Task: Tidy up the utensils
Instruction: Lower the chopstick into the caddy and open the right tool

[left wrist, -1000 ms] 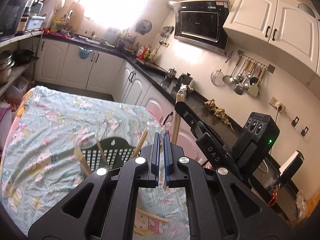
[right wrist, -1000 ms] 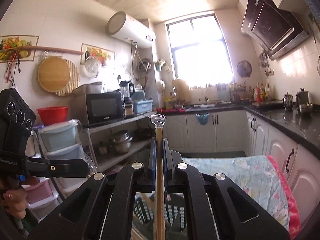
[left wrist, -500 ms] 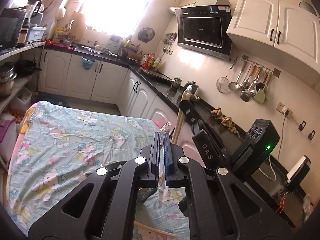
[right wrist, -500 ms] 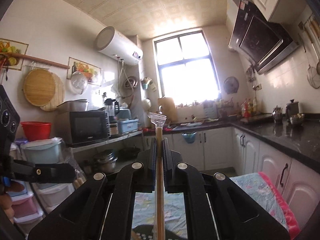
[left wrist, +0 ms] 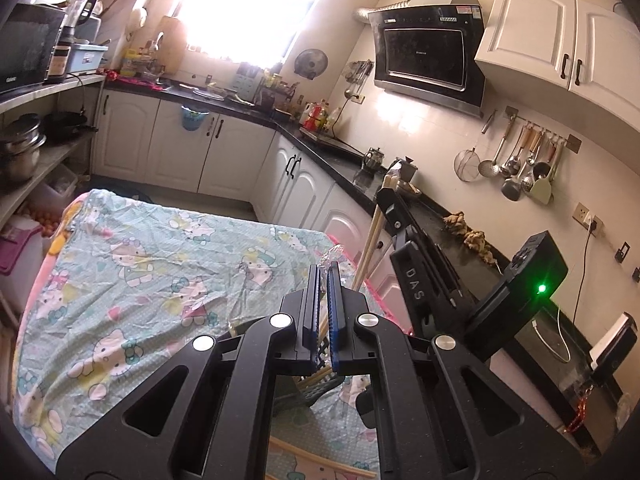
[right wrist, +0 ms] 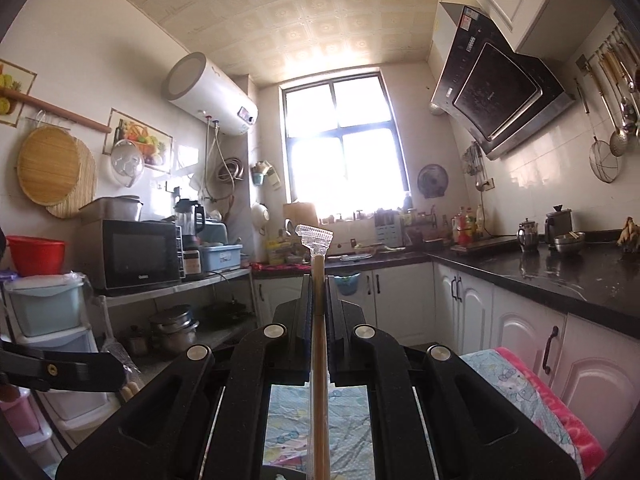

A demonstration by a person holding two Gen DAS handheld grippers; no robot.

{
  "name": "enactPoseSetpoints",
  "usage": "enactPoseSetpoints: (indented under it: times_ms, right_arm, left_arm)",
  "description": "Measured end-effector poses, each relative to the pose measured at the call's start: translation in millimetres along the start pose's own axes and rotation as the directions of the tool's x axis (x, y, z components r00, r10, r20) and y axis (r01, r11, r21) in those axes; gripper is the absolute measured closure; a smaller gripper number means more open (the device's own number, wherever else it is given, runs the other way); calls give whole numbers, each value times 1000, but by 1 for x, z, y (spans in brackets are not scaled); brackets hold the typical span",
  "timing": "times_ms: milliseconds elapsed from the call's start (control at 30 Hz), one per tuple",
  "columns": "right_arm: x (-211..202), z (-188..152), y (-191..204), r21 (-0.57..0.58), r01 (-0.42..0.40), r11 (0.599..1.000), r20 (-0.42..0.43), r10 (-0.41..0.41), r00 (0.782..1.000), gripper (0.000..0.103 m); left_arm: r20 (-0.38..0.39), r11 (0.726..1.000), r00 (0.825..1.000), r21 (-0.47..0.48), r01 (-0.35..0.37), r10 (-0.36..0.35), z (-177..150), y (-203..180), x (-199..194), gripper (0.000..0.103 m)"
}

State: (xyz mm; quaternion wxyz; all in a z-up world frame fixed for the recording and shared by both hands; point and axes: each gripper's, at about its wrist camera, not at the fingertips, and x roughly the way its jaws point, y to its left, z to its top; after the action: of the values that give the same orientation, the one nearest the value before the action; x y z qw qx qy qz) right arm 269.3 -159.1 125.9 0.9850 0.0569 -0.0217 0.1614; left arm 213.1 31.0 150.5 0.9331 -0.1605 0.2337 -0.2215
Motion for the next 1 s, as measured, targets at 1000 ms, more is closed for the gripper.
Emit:
enactPoseSetpoints:
  times_ms: [1000]
  right_arm:
    - [-18, -52, -15, 38, -5, 999, -135, 10, 991, 68]
  left_arm:
    - [-57, 998, 998, -59, -32, 29, -30, 24, 15, 84]
